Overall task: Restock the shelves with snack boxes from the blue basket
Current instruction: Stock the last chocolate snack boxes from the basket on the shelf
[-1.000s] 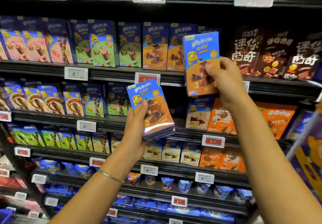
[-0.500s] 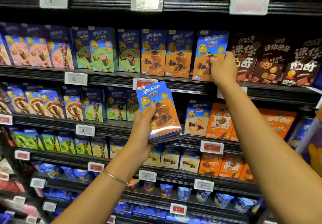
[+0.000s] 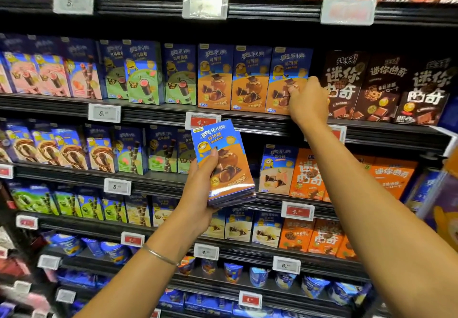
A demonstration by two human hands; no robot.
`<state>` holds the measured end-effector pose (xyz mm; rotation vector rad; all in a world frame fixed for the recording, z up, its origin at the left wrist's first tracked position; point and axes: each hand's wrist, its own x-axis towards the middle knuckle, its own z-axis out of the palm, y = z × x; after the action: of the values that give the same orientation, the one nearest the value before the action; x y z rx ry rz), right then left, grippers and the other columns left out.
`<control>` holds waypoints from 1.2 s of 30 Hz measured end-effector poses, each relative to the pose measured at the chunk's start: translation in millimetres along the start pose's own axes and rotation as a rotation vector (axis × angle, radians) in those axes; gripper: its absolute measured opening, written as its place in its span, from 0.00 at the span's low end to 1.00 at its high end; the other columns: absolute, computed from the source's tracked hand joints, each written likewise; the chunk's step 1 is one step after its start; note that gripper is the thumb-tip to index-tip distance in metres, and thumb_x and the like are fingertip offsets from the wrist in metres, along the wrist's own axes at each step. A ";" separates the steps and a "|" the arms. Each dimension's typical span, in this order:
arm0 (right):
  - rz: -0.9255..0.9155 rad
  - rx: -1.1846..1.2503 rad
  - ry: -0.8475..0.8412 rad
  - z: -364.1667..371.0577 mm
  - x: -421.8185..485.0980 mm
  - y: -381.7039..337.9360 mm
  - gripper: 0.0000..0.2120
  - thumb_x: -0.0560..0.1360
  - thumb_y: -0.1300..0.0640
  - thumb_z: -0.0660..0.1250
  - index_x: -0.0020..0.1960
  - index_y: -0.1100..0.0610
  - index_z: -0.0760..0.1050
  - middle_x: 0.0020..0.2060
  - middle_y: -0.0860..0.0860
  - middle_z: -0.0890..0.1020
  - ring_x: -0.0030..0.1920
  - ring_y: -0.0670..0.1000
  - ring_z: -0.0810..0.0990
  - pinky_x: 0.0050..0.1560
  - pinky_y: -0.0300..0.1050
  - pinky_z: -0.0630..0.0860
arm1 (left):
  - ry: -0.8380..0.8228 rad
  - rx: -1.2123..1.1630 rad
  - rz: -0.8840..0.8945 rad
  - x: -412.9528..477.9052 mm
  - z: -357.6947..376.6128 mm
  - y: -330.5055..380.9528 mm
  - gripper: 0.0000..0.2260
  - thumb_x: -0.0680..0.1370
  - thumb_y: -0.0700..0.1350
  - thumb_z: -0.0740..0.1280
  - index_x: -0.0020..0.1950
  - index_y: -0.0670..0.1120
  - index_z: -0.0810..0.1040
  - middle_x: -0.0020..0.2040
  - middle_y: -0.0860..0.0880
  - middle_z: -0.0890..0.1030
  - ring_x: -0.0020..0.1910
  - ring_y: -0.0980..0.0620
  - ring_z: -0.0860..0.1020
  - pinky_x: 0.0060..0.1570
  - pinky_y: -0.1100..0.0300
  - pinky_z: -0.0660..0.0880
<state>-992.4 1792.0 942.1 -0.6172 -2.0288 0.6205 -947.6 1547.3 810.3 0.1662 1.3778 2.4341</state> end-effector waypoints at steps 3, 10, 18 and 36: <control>0.003 -0.041 -0.019 2.7 -0.8 -0.2 0.17 0.82 0.54 0.64 0.67 0.61 0.69 0.63 0.62 0.76 0.61 0.65 0.77 0.51 0.54 0.73 | -0.008 0.000 0.007 -0.9 0.7 -0.1 0.26 0.79 0.59 0.71 0.73 0.50 0.74 0.62 0.45 0.85 0.51 0.44 0.87 0.49 0.45 0.84; -0.008 -0.070 -0.030 4.0 -2.7 5.5 0.12 0.80 0.62 0.64 0.62 0.63 0.73 0.59 0.63 0.79 0.57 0.65 0.79 0.44 0.51 0.71 | -0.016 0.018 0.032 -2.3 1.3 3.1 0.25 0.78 0.58 0.71 0.72 0.49 0.74 0.64 0.43 0.84 0.52 0.43 0.87 0.53 0.41 0.83; -0.186 0.218 0.061 -7.4 -46.2 1.1 0.21 0.81 0.58 0.64 0.72 0.58 0.69 0.66 0.55 0.74 0.65 0.51 0.72 0.63 0.39 0.70 | -0.053 0.070 0.077 -3.9 -2.3 2.0 0.25 0.78 0.58 0.71 0.73 0.50 0.74 0.63 0.43 0.84 0.57 0.41 0.85 0.52 0.46 0.84; -0.266 0.516 -0.570 -44.3 -132.7 -24.1 0.22 0.76 0.46 0.74 0.68 0.50 0.75 0.61 0.42 0.82 0.59 0.39 0.81 0.61 0.47 0.80 | -0.094 0.152 0.447 9.0 25.2 33.0 0.31 0.75 0.53 0.73 0.76 0.51 0.68 0.64 0.47 0.84 0.59 0.47 0.85 0.49 0.54 0.84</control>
<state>-896.0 1698.0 897.1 0.1594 -2.2716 1.1988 -957.0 1555.2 851.0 0.6840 1.6230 2.6183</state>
